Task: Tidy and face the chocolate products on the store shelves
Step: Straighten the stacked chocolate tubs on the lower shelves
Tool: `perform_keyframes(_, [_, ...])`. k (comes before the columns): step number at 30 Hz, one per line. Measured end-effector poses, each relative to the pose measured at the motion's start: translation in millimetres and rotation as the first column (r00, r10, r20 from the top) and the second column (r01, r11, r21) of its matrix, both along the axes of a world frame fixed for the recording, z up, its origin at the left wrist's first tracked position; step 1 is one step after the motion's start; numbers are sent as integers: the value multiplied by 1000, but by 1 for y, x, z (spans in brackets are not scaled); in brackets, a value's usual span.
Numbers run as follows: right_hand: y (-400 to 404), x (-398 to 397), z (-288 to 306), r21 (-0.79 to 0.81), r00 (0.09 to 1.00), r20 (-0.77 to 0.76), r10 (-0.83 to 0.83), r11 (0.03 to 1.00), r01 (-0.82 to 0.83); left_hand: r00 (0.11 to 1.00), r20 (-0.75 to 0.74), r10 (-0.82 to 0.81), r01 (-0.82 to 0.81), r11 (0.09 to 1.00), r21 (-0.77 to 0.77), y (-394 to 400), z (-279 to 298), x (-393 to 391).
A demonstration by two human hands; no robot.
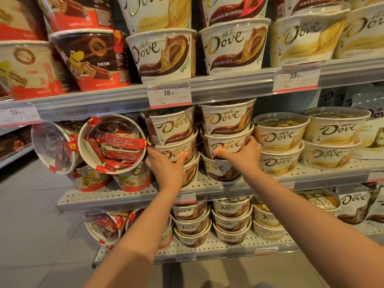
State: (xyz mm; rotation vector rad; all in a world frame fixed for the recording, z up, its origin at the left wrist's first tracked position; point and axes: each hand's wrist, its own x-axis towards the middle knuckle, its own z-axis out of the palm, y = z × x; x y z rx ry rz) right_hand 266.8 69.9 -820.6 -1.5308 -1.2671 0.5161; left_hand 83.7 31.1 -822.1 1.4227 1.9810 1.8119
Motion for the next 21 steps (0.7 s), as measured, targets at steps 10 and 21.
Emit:
perform_keyframes(10, [2, 6, -5, 6, 995, 32, 97, 995, -98, 992, 61, 110, -109, 994, -16, 3, 3, 11])
perform_keyframes(21, [-4, -1, -10, 78, 992, 118, -46, 996, 37, 994, 47, 101, -102, 994, 24, 4, -10, 9])
